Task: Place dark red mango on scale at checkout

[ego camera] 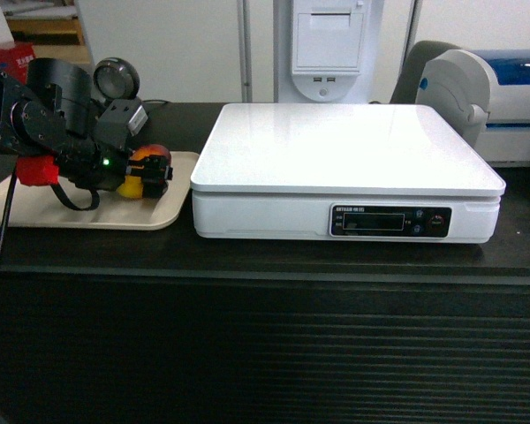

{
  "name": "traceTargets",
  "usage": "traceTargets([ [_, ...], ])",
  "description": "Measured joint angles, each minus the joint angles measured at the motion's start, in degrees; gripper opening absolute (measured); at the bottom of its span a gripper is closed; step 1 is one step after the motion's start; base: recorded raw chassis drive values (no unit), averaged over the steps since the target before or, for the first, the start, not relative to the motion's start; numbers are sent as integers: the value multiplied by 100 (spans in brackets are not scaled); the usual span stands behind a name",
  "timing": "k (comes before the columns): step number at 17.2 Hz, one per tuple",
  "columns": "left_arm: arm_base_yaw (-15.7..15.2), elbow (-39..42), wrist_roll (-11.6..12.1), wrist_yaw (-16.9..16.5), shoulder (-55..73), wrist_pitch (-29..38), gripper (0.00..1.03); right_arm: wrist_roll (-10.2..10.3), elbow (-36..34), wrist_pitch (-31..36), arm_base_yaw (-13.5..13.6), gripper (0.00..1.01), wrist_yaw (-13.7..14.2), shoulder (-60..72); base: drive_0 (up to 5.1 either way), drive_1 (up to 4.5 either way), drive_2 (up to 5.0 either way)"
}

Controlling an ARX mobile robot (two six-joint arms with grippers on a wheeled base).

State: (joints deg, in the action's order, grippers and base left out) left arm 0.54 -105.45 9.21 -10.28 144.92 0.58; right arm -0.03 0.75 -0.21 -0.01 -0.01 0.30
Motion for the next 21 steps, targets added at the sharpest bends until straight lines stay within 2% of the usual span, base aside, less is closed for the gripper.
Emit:
traceTargets([
  [1,0,0,-7,-4,0,15,63,0,0,0,0,98,0,0,0,0,0],
  [2,-13,0,-15,-35,0,42,59,0,0,0,0,98,0,0,0,0,0],
  [7,-162,315,33,-52,-271,260,58,0,0,0,0,98,0,0,0,0,0],
  [12,-210,1021,28,-203,-1462,809,58,0,0,2,0,98,0,0,0,0,0],
  [14,11,1298,-39,-280,-1943,1093,57,0,0,0,0,98,0,0,0,0,0],
  [18,800,1353,-195,-184,-2184,1097,57,0,0,0,0,98,0,0,0,0,0],
  [21,1351,824,-282,-9,-1847,885,57,0,0,2,0,98,0,0,0,0,0],
])
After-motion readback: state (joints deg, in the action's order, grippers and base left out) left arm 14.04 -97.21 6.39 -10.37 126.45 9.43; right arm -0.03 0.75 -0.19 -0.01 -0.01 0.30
